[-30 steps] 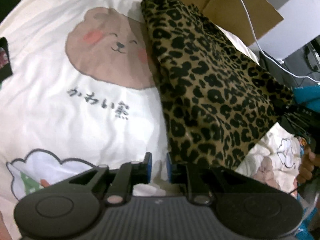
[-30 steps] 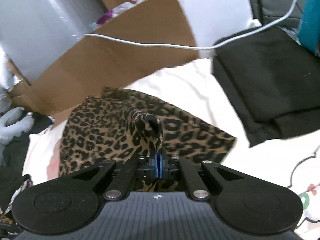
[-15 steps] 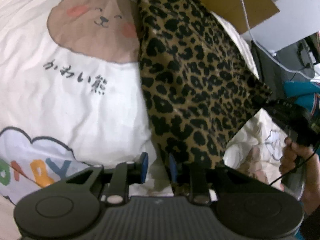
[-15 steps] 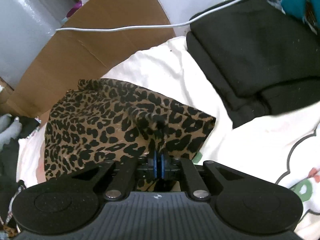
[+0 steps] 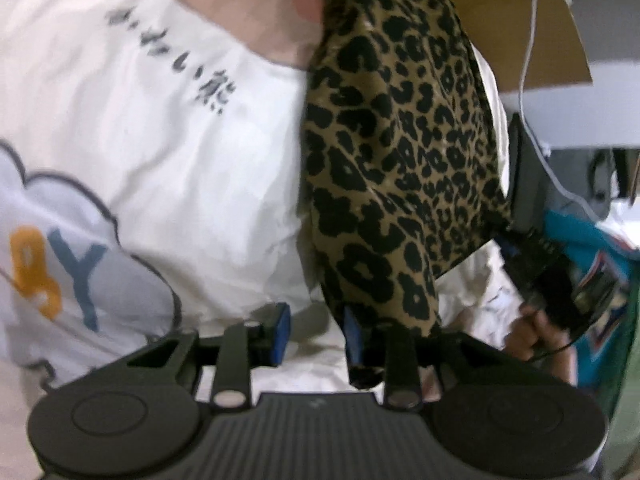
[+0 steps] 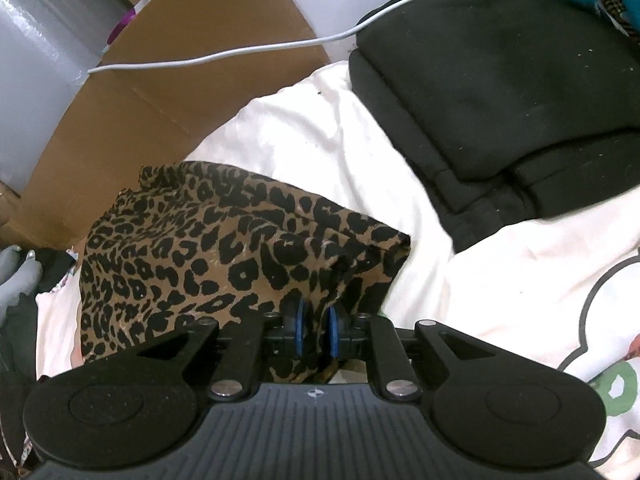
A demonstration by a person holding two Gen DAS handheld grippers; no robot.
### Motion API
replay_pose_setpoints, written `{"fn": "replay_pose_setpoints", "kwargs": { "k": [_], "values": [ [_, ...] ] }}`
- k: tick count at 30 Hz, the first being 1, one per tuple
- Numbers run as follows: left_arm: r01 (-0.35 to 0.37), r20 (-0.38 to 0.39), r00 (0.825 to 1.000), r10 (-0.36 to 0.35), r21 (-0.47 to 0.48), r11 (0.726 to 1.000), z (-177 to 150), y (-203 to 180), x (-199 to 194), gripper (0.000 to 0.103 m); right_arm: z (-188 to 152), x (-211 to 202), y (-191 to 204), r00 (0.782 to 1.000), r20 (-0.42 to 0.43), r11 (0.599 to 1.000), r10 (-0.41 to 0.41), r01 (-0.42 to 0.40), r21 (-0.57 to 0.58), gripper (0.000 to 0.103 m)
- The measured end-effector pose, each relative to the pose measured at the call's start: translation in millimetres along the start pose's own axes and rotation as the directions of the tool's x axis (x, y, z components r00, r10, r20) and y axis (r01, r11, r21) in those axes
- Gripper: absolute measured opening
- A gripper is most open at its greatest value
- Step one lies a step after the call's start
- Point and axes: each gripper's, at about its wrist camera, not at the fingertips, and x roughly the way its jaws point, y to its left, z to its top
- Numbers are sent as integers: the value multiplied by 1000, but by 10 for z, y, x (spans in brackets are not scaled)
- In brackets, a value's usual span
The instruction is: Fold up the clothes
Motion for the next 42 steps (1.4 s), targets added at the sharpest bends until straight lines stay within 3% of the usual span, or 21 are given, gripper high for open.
{"fn": "replay_pose_setpoints", "kwargs": {
  "k": [4,7,9,12,20,25,28,30,34,40,42],
  "values": [
    [46,-12,999,-46,-9,999,6,-39,25,26,-16,19,37,999,-9,999,32,-32,-6,12],
    [82,-1,997,-82,-11,997,11,-54,-10,21,-14,4,57,999,-1,999,40,-40,-13,3],
    [101,20,995,-100,-5,995,13,-62,-52,3,-9,-15,57,999,7,999,41,-41,-13,1],
    [113,69,991,-115,31,993,31,-126,-119,0,10,-78,62,999,30,999,39,-38,-13,1],
    [88,149,983,-110,144,986,89,-301,-294,0,121,-376,90,990,134,998,47,-42,-41,0],
    [-29,169,986,-3,184,983,100,-255,-260,14,83,-247,-20,995,99,1000,3,-1,-18,0],
    [-58,174,984,26,185,981,145,-205,-183,20,35,-141,-105,997,72,1000,-27,27,5,0],
    [-73,175,984,37,206,976,192,-162,-158,33,10,-77,-169,999,38,999,-32,30,44,1],
    [-54,165,986,17,222,974,282,-91,-96,33,7,-104,-255,1000,19,993,-17,15,113,4],
    [-33,149,989,-9,274,961,244,-83,-13,33,34,-166,-319,999,51,992,-5,-2,130,6],
    [-32,133,991,-9,304,952,214,-109,-27,10,66,-152,-322,998,58,992,-6,-2,129,6]
  ]
}}
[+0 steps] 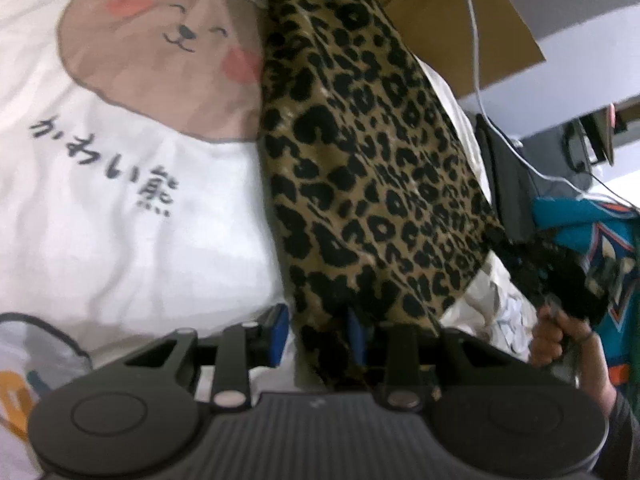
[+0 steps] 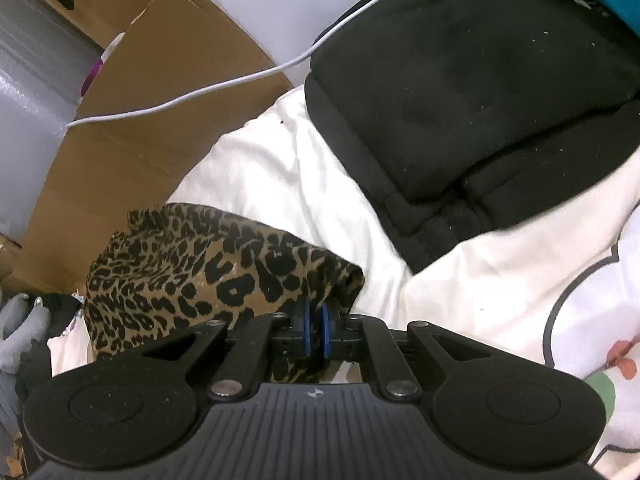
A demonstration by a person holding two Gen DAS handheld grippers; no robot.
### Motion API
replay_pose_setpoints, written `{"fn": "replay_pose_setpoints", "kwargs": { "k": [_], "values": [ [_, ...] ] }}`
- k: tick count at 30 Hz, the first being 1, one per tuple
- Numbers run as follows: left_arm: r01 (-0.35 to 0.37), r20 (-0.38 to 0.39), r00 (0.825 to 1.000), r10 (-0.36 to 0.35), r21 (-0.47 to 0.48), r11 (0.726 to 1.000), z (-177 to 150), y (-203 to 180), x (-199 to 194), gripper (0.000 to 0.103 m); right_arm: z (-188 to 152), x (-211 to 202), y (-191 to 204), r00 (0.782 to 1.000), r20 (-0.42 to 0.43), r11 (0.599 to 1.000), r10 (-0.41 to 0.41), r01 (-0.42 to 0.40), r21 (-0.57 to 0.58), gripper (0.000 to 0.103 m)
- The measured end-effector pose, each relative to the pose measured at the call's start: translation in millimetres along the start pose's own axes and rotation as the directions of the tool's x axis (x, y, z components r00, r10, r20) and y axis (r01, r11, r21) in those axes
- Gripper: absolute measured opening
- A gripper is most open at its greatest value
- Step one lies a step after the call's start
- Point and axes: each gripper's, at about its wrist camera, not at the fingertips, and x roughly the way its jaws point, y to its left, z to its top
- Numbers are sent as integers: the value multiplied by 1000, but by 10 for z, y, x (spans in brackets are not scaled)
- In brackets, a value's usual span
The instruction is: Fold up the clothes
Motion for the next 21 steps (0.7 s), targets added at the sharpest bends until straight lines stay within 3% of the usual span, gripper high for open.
{"fn": "replay_pose_setpoints", "kwargs": {
  "k": [7,11,15,21],
  "values": [
    [-78,-24,996,82,135,988,17,-115,-297,6,51,15,64,1000,22,1000,6,-6,-15,1],
    [-129,7,992,129,119,985,112,-131,-491,1,46,-18,46,1000,26,1000,6,-6,-15,1],
    [-238,-24,968,251,237,942,146,-288,-428,1,36,20,-41,1000,7,1000,-12,12,3,2],
    [-281,-52,950,308,290,915,362,-483,-462,4,53,-47,-101,999,28,998,35,-36,43,5]
  ]
}}
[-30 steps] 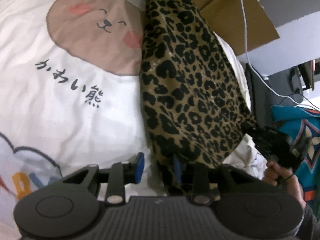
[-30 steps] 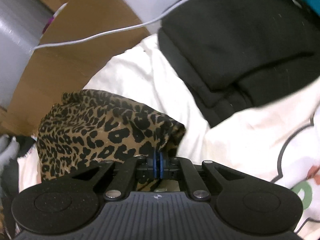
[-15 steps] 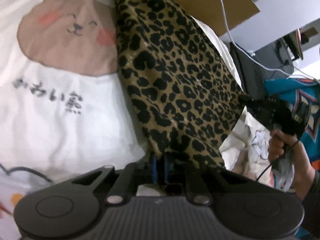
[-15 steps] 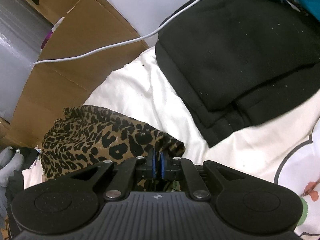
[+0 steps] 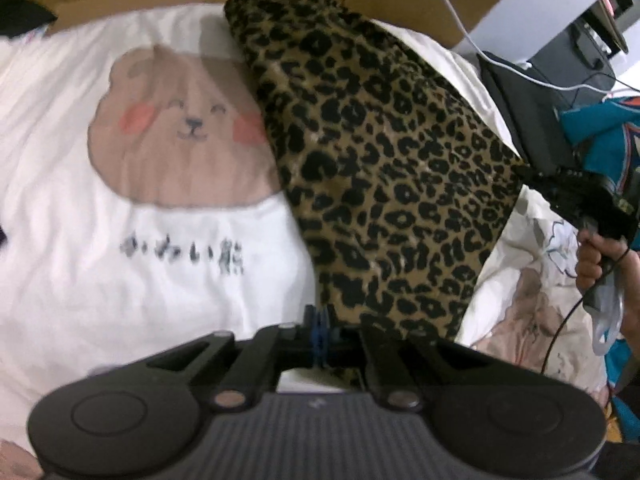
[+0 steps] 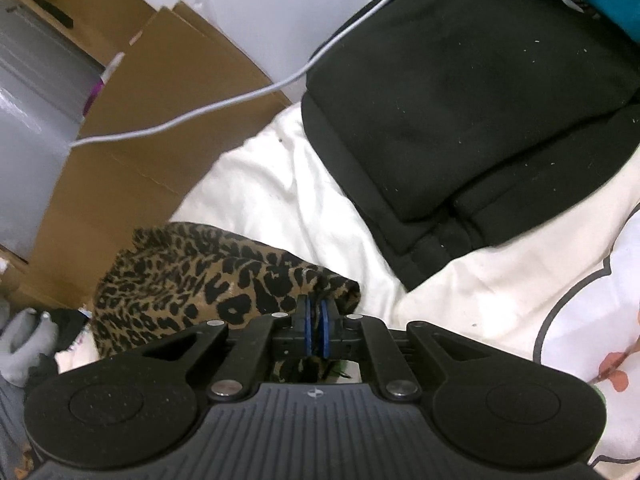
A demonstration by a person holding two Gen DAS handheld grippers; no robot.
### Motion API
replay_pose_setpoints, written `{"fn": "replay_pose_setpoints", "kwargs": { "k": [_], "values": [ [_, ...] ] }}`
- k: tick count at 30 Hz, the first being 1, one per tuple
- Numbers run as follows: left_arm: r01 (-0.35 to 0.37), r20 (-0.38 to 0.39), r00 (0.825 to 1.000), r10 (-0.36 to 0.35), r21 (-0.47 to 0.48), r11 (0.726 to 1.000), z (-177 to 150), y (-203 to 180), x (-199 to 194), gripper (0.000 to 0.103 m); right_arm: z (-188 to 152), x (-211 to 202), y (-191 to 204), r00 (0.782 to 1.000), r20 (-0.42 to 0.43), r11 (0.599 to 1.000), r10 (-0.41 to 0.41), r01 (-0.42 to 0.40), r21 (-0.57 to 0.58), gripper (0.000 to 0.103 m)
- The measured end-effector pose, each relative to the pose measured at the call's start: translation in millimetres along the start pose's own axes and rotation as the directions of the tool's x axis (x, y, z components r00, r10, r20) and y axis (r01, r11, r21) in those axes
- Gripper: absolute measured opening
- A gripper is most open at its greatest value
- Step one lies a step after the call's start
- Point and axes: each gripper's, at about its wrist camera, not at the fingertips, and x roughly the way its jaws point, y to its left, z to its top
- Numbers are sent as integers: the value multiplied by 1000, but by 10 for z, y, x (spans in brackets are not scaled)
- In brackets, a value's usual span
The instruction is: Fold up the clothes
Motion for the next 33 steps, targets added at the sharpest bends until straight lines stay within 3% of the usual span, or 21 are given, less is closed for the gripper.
{"fn": "replay_pose_setpoints", "kwargs": {
  "k": [2,6,14,22,26,33],
  "values": [
    [-36,-2,999,36,8,999,154,-59,-4,5,5,21,-19,1000,0,1000,4,-4,15,13],
    [-100,14,995,100,-5,995,562,-198,-38,5,8,69,-48,1000,4,1000,4,-4,18,13],
    [-151,73,986,151,1,989,1509,-506,73,5,18,70,-60,1000,-5,1000,-10,10,-16,7],
    [-220,75,972,221,-27,975,2136,-820,295,8,36,54,-99,1000,-13,1000,8,-8,-19,4],
    [-257,41,965,260,-61,964,2435,-876,512,9,98,28,-161,1000,-6,1000,11,-11,11,3],
    [-315,-3,948,318,-150,937,2870,-909,1024,11,168,7,-141,1000,-21,997,11,-13,-75,2]
  ]
}}
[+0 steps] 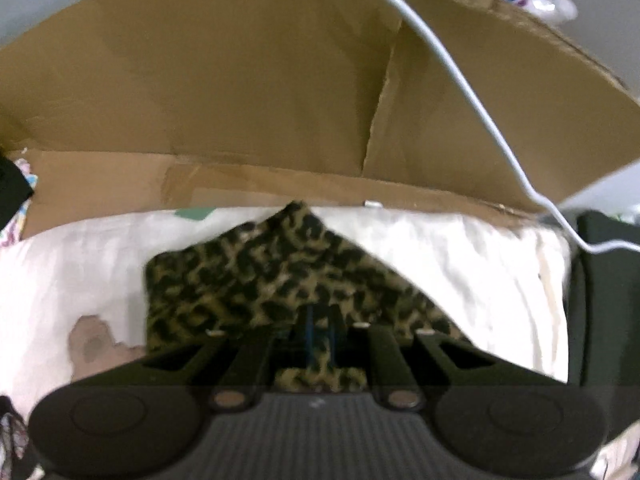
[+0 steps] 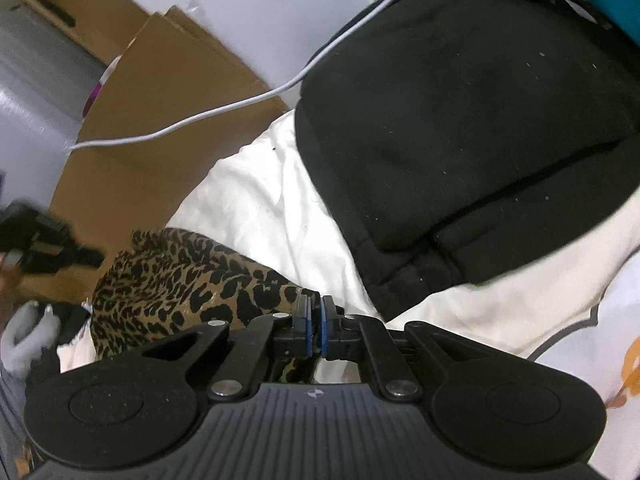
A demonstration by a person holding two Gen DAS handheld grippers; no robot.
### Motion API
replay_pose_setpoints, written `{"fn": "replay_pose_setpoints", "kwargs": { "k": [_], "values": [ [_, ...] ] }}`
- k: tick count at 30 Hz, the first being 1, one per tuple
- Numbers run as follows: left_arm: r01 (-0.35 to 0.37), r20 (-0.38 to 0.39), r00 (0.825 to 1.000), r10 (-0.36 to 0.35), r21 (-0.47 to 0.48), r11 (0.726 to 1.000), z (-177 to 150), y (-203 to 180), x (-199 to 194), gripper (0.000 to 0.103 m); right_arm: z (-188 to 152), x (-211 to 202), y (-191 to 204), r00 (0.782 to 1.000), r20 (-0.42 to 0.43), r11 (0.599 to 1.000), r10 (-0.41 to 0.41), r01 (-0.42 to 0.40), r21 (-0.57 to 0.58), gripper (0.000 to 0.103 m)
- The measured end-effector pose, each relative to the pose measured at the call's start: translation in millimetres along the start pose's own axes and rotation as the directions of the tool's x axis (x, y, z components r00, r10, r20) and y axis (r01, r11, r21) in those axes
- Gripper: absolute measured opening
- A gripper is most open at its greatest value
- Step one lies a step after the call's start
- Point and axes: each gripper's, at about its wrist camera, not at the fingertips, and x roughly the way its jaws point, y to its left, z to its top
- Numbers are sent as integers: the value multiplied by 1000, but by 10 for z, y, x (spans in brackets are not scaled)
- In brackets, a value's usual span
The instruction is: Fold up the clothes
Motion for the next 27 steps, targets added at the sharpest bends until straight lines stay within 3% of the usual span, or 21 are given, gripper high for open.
{"fn": "replay_pose_setpoints", "kwargs": {
  "k": [2,7,11,13,23,25,27],
  "values": [
    [-34,-8,999,33,-23,999,53,-53,136,11,27,-29,-23,1000,-3,1000,-4,4,-21,3],
    [-40,-37,999,37,-69,997,100,-129,344,13,105,-118,-157,1000,0,1000,-1,1,17,6],
    [-58,-64,997,53,-73,996,87,-159,456,35,115,-135,-176,1000,13,1000,11,-12,25,11],
    [-65,-70,996,60,-64,996,84,-167,513,36,115,-125,-147,1000,17,1000,18,-19,19,21],
    [-74,-123,991,53,-170,983,88,28,770,26,194,-200,126,997,65,995,33,-26,-100,24],
    [-78,-124,991,56,-181,980,95,31,766,19,200,-176,214,998,63,988,31,-21,-153,24],
    [-78,-124,991,55,-186,979,74,36,729,5,200,-133,294,998,56,978,24,-12,-206,24]
  ]
}}
